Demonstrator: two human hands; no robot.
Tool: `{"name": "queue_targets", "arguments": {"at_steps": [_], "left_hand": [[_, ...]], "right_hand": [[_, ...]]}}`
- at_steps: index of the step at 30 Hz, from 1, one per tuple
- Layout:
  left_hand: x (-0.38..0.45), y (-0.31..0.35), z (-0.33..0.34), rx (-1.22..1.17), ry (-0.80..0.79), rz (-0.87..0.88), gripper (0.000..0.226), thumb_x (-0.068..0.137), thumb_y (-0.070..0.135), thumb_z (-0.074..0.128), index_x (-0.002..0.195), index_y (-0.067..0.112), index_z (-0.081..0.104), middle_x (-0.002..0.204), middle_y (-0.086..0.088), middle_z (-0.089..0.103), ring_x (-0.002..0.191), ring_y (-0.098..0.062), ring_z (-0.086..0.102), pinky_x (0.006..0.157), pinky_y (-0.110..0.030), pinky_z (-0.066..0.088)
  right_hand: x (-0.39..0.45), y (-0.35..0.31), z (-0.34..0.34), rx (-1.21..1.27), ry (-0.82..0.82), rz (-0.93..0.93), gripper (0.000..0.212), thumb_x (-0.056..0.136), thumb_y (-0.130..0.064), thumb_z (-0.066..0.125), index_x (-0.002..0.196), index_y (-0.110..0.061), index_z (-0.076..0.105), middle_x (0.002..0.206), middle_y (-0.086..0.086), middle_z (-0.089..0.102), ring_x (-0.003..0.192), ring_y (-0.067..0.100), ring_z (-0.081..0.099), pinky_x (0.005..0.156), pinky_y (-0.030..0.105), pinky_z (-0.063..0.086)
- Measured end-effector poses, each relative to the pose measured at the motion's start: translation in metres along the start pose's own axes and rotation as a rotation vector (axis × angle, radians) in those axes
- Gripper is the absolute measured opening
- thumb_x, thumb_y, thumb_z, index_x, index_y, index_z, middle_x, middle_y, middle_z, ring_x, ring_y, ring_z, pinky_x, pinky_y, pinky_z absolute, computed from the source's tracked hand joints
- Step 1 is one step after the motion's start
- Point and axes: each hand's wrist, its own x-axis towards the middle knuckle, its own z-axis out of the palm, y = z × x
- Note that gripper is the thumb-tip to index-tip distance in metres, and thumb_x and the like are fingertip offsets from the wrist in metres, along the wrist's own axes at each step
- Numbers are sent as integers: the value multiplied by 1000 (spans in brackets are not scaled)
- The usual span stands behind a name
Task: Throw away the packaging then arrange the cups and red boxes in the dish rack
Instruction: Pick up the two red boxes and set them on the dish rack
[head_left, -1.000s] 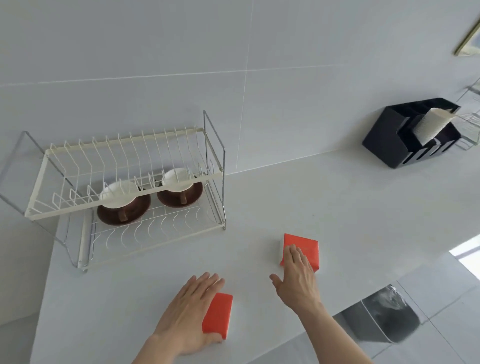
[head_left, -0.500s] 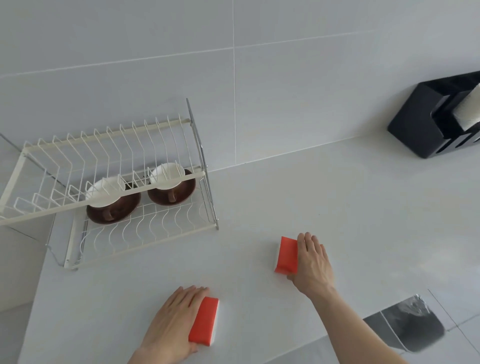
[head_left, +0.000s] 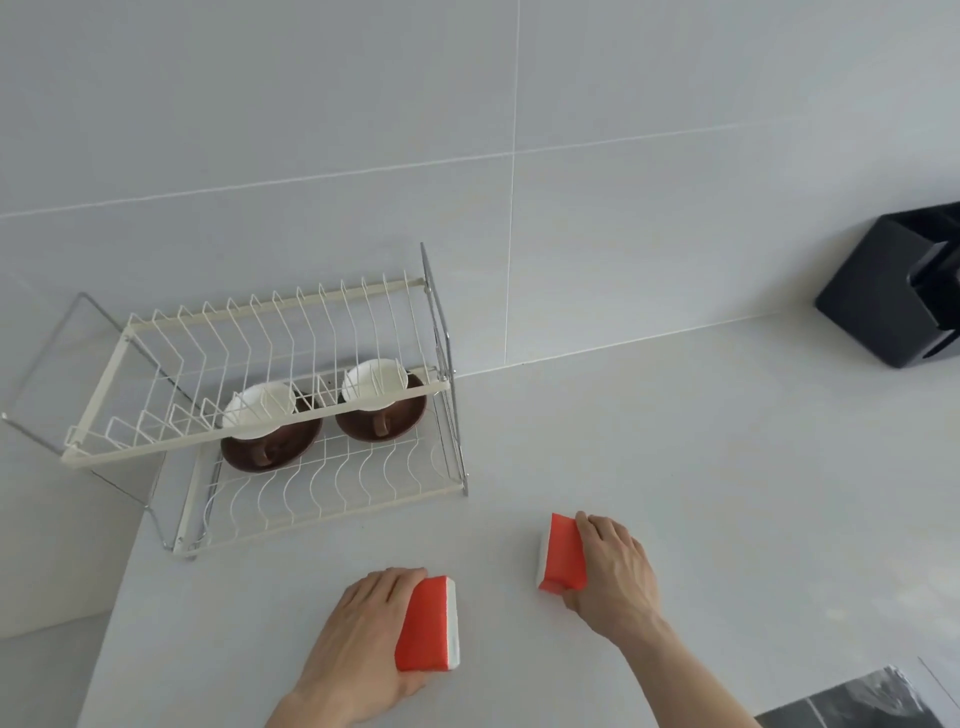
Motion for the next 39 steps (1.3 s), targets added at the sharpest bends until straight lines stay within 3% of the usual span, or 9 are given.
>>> {"name": "queue_targets", "arguments": {"at_steps": [10,21,30,39], "left_hand": [[14,-9,-79,-23,188,72,104,60,69,69,147,35,23,146,19,34,132,-6,34,116,-24,25],[26,-4,-197,-8,413,179,102,64,72,68,148,32,26,145,15,38,133,-9,35,116,-29,28],[31,-34,-287,15,607,101,107,63,73,71,149,29,24,146,6,42,128,-16,42,111,-37,36],[30,-80,-326,80,680,-6,98,61,63,80,138,26,32,137,4,51,117,-19,51,102,-36,40]], "right_hand": [[8,-50,-34,45,138,-30,106,71,-65,72,153,-17,26,145,-6,44,139,19,36,112,30,33],[35,-109,-134,93,309,-4,103,71,-52,78,153,-16,26,146,-2,45,132,23,42,104,35,41],[54,-163,-233,92,495,-84,102,70,-48,80,152,-14,28,146,1,46,132,26,42,103,40,42],[75,-233,-262,54,531,-275,107,68,-59,79,152,-16,29,147,-1,45,133,25,42,103,40,43]]}}
